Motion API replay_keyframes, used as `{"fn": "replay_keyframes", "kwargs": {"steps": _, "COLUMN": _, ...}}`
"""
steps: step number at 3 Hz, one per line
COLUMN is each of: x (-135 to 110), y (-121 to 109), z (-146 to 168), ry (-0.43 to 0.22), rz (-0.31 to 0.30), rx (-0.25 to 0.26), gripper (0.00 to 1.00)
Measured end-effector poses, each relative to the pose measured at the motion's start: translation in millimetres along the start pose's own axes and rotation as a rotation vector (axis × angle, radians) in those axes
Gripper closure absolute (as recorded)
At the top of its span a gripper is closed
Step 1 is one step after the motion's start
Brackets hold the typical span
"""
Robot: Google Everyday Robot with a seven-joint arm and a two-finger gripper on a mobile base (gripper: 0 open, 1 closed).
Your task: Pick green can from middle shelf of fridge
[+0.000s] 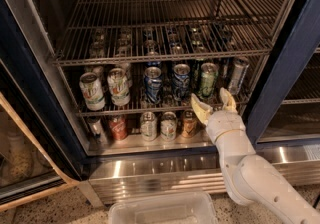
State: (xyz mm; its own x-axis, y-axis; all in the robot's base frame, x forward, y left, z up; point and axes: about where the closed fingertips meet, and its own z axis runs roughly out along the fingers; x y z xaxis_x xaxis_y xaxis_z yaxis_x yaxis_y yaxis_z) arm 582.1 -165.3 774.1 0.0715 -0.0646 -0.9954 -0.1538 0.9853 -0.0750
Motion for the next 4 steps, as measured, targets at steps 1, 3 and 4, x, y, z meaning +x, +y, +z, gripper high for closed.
{"fn": "replay_keyframes", "kwargs": {"steps": 1, "x": 0.0, "y": 0.0, "z": 0.0, "ry": 0.0, "rz": 0.0, "rx": 0.0, "gripper": 0.36}}
{"fn": "replay_keyframes", "kwargs": {"steps": 3, "x": 0.0, "y": 0.0, "z": 0.1, "ry": 0.0, "rz": 0.0, "rx": 0.0, "gripper": 0.29}}
{"fn": "replay_keyframes", "kwargs": {"steps": 4, "x": -0.8, "y": -0.6, "z": 3.0, "ry": -0.003, "rz": -0.002, "rx": 0.001, "gripper": 0.36}}
